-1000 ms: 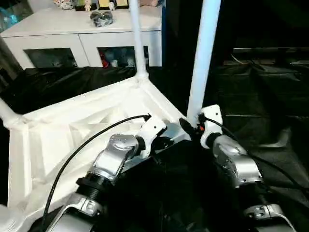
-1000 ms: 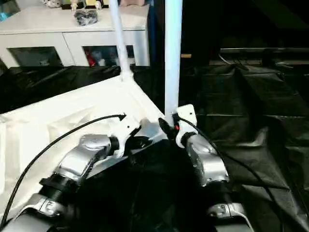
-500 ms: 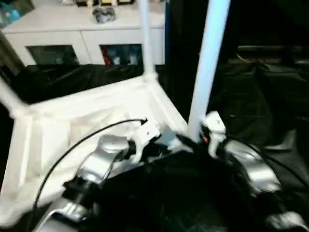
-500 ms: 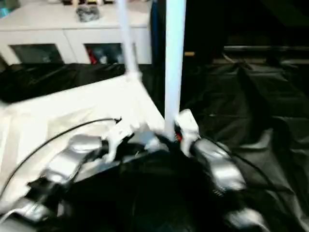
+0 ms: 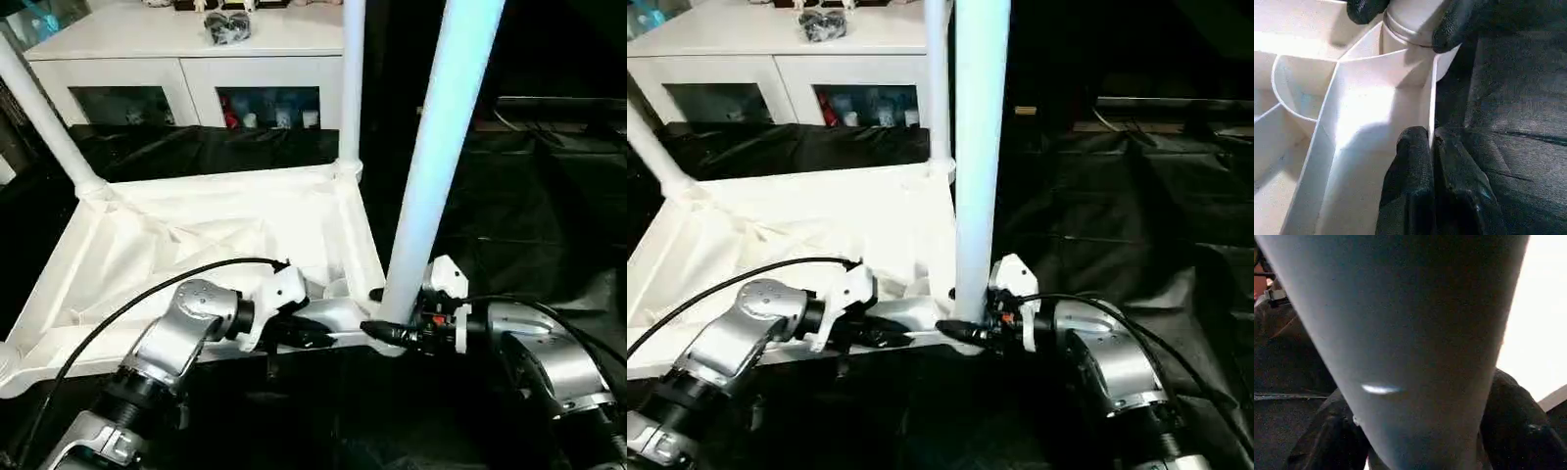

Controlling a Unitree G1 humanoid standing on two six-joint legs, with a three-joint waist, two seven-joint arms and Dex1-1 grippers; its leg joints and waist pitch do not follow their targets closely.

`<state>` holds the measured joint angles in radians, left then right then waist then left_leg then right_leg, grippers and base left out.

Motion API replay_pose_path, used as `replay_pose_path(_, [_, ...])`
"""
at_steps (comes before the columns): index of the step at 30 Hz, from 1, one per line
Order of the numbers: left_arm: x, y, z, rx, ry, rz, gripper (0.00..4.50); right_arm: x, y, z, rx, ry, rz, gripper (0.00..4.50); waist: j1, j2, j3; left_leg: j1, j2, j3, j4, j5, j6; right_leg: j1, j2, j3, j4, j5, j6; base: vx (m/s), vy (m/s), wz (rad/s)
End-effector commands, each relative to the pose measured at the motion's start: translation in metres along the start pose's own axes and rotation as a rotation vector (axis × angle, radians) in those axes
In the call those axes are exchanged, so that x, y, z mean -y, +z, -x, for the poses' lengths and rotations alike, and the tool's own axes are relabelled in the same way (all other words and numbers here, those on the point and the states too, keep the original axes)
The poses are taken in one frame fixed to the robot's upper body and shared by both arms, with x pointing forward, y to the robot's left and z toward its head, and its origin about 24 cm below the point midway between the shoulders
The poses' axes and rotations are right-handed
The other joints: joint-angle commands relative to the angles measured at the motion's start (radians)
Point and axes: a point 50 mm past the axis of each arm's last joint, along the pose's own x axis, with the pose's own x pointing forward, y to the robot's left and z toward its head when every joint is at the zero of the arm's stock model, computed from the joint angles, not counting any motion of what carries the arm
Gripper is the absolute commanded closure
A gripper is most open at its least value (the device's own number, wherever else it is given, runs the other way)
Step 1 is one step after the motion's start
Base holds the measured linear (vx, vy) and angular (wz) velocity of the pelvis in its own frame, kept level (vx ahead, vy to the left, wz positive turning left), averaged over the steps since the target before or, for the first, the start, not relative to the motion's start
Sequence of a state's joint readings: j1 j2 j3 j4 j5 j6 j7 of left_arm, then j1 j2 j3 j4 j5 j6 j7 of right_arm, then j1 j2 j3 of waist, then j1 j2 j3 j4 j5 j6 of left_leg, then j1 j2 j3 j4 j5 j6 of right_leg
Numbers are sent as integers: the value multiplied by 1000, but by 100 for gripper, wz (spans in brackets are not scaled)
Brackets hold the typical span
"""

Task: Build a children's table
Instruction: Rotate leg to tighten

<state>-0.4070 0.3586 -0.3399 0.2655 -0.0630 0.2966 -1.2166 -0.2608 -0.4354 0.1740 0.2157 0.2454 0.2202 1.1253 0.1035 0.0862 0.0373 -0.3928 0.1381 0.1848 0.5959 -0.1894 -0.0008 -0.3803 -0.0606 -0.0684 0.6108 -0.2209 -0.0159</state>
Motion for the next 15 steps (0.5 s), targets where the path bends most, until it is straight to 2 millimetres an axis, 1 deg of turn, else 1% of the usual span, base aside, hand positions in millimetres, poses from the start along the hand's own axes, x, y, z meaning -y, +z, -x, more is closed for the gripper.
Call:
replay_pose_path(1, [-1, 15, -3, 64, 12, -39, 450, -15, -5, -16, -1, 118, -40, 185, 0, -14, -53, 21, 110, -48, -71, -167, 102, 35, -112, 60, -71, -94, -235, 0, 0, 0])
replay_pose_path(2, [-1, 15, -4, 66, 17, -36, 450, -15, -5, -16, -1, 112, -39, 196, 0, -14, -54, 21, 110, -48, -69, -164, 100, 36, -114, 60, -71, -90, -236, 0, 0, 0])
replay_pose_path(4, [-4, 18, -9, 82, 57, -24, 450, -12, -5, -20, 6, 60, -49, 198, -1, -16, -53, 20, 108, -47, -69, -163, 98, 36, -114, 61, -72, -93, -235, 0, 0, 0])
replay_pose_path(6, [-7, 20, -12, 89, 95, -18, 450, -9, -6, -23, 11, 13, -60, 202, -2, -16, -51, 20, 107, -48, -70, -172, 90, 35, -114, 60, -74, -116, -234, 0, 0, 0])
replay_pose_path(7, [-12, 24, -16, 97, 139, -9, 450, -3, -8, -27, 11, -64, -79, 203, -5, -18, -48, 21, 107, -48, -72, -188, 82, 34, -114, 61, -78, -147, -230, 0, 0, 0])
replay_pose_path(8, [-12, 24, -17, 99, 145, -8, 450, -2, -9, -28, 11, -78, -82, 203, -6, -17, -47, 22, 106, -48, -73, -198, 75, 33, -115, 62, -82, -171, -227, 0, 0, 0])
replay_pose_path(9, [-16, 27, -21, 103, 182, 2, 450, 3, -11, -31, 3, -155, -99, 205, -7, -19, -47, 25, 104, -49, -73, -216, 59, 35, -116, 61, -84, -215, -217, 0, 0, 0])
replay_pose_path(10, [-18, 28, -23, 105, 201, 9, 450, 7, -13, -33, -2, -210, -107, 209, -12, -18, -45, 25, 102, -49, -76, -225, 49, 33, -115, 62, -88, -242, -211, 0, 0, 0])
replay_pose_path(11, [-23, 33, -30, 111, 255, 25, 450, 16, -18, -38, -16, -350, -139, 209, -14, -19, -44, 26, 104, -50, -76, -232, 42, 33, -116, 63, -89, -253, -208, 0, 0, 0])
replay_pose_path(12, [-24, 35, -32, 112, 272, 30, 450, 19, -19, -39, -21, -392, -150, 214, -22, -19, -41, 31, 100, -53, -79, -267, 15, 31, -116, 62, -94, -309, -200, 0, 0, 0])
replay_pose_path(13, [-26, 39, -37, 118, 298, 39, 450, 23, -22, -42, -28, -466, -176, 214, -23, -19, -42, 30, 101, -53, -80, -266, 9, 33, -118, 63, -94, -314, -195, 0, 0, 0])
replay_pose_path(14, [-29, 44, -43, 126, 328, 45, 450, 26, -26, -46, -36, -543, -210, 214, -28, -17, -40, 31, 101, -52, -81, -268, 1, 28, -116, 64, -96, -319, -195, 0, 0, 0])
replay_pose_path(15, [-30, 46, -46, 130, 340, 46, 450, 27, -27, -48, -39, -570, -221, 226, -28, -19, -42, 34, 100, -55, -82, -284, -7, 30, -117, 63, -97, -326, -187, 0, 0, 0])
